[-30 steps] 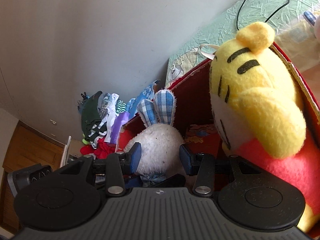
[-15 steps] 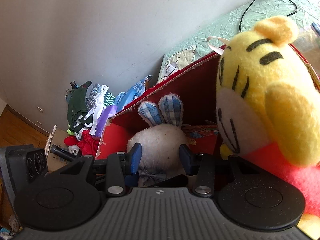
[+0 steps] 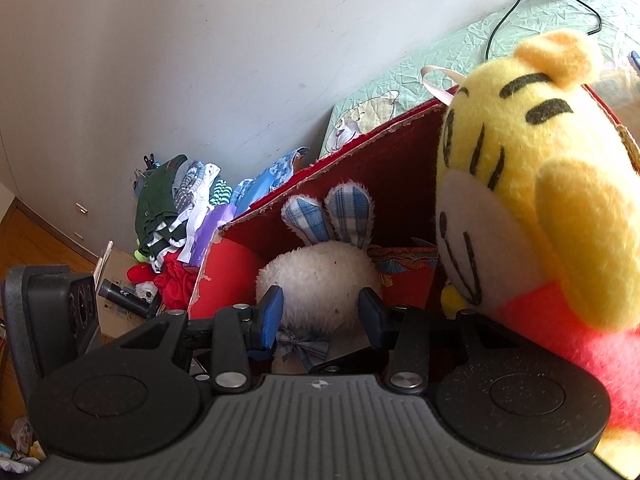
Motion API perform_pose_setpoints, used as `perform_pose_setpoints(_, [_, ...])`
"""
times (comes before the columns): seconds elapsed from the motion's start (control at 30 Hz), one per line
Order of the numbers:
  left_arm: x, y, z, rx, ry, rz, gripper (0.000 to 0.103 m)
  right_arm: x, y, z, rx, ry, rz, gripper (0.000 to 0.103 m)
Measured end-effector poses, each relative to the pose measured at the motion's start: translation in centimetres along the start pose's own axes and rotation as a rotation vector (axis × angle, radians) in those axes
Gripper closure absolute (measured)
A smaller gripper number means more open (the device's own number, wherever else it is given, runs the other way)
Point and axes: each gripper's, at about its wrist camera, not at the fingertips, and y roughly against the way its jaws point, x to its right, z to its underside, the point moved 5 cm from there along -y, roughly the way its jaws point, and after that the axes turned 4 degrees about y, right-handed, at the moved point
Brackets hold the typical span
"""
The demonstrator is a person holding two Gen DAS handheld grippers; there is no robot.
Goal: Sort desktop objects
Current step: 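Lower the bunny into the red box and open the right gripper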
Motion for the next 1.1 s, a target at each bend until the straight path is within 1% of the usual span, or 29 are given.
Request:
perform_pose_setpoints(0.07, [0.1,0.0,0.0,-0.007,-0.001,-0.006,0.028,0.0,0.0,0.0,-0.002,0.003,0.003,0.057])
perform_pose_setpoints(0.3, [0.3,0.6,0.2,0.004,-0.019,-0.032,0.028,0.0,-0.1,0.2,-0.008,0.010,0.006,0.057])
perform_pose_setpoints(0.43, [0.3,0.7,0.4,0.005,-0.028,-0.049,0.032,0.0,0.0,0.2,-0.009,0.011,0.005,0.057])
perform_pose_setpoints(0.9, [0.3,1.6,0.4,0.010,-0.032,-0.063,0.032,-0.1,0.0,0.3,-0.012,0.018,0.004,0.057])
perform_pose_setpoints(1.1, [0.2,2.2,0.6,0.015,-0.029,-0.058,0.032,-0.4,0.8,0.3,-0.001,0.028,-0.003,0.057])
